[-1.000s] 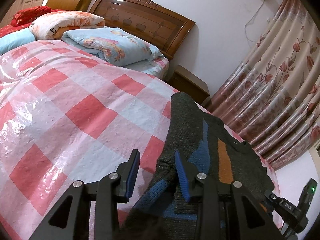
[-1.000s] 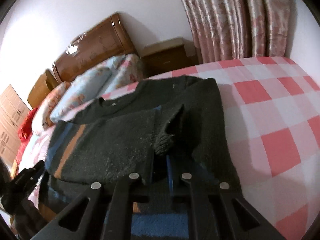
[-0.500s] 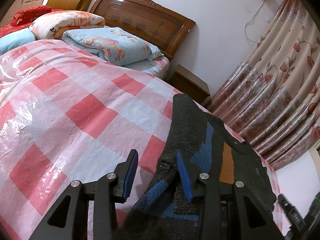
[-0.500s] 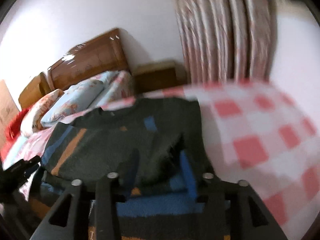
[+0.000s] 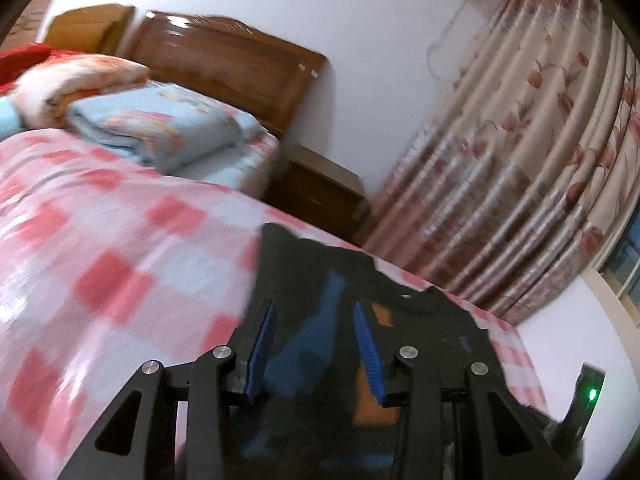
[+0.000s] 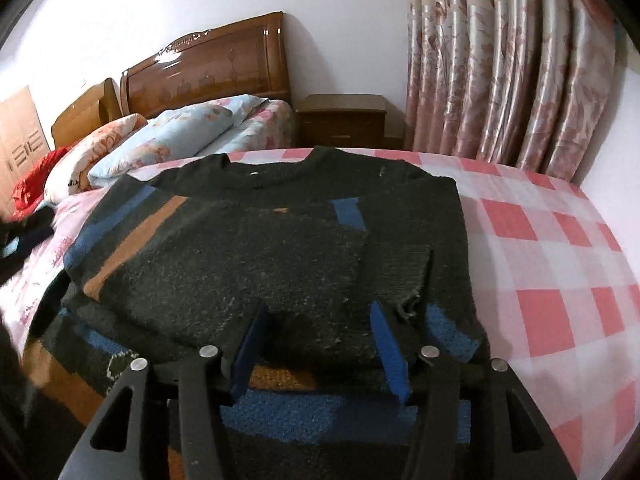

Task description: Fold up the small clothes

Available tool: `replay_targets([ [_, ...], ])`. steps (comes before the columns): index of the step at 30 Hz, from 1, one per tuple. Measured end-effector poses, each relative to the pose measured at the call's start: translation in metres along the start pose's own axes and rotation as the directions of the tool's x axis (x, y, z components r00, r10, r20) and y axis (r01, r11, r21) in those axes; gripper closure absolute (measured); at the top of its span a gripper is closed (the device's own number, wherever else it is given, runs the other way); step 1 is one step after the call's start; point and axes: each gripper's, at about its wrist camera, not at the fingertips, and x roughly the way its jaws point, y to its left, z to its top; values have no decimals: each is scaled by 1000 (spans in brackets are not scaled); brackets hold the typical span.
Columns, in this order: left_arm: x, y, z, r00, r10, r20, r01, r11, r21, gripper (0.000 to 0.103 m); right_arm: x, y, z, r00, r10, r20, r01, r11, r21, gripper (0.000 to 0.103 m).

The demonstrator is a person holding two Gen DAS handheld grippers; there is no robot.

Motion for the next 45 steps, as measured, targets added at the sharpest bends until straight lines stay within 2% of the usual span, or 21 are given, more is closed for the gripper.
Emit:
replay_targets([
  [3,38,1,28,997,-49,-62,45,997,-66,62,-2,-1,0,1000,5,1,-5,1000,0,0],
  [6,82,22,45,988,-69,-137,45,984,-175,62,-1,1,-3,1000,26,5,-26,1000,11,0],
  [8,109,43,41,966,-143,-217,74,952,-298,65,0,1,-3,1000,30,5,-30,999,12,0],
  [10,104,50,42,962,-199,-185,131,935,-328,66,1,2,-3,999,34,5,-34,999,12,0],
  [12,89,59,47,960,-258,-113,200,907,-372,65,1,1,-3,999,39,7,-39,999,16,0],
  [14,73,73,54,970,-241,-30,207,886,-415,65,0,0,-3,999,45,10,-45,999,22,0],
  [16,70,82,58,979,-202,-11,177,882,-437,65,0,-1,-3,999,50,13,-50,998,26,0],
  [17,74,83,59,982,-186,-37,152,889,-431,65,0,-1,-4,998,54,14,-55,998,30,0],
  [20,101,60,52,969,-136,-206,75,957,-279,66,-2,-2,-4,998,62,18,-63,997,40,0],
  [22,98,44,51,977,-75,-199,40,984,-173,65,-2,-2,-4,998,61,20,-61,997,41,0],
  [26,66,37,56,994,-84,-63,70,976,-207,65,-5,-3,-4,997,65,36,-67,996,53,0],
  [28,69,24,60,993,-81,-85,67,986,-156,63,-5,-6,-4,997,72,39,-75,995,64,0],
  [30,90,17,55,978,-54,-200,33,994,-105,62,-5,-5,-4,997,72,37,-75,995,64,0],
  [31,106,17,48,961,-15,-277,-9,996,-86,65,-5,-5,-4,997,72,36,-74,995,64,0],
  [33,102,14,42,978,12,-207,-11,1000,3,64,-3,-6,-4,996,77,33,-80,995,67,0],
  [34,100,12,40,976,21,-215,-16,1000,24,64,-3,-6,-4,996,78,30,-80,994,69,0],
  [36,80,5,38,982,60,-177,-55,998,37,66,-4,-6,-5,996,77,34,-79,994,69,0],
  [39,39,-9,25,993,-24,-111,29,999,40,64,-4,-5,-5,997,75,35,-78,994,71,0],
  [41,31,-22,6,989,-17,-147,34,993,114,62,-3,-5,-5,997,74,34,-76,995,70,0],
  [43,44,-27,-14,977,48,-209,-5,979,202,62,-2,-4,-5,997,72,27,-73,995,66,0],
  [45,47,-38,-19,979,79,-188,-26,963,268,58,-1,-2,-4,997,72,21,-73,996,59,0],
])
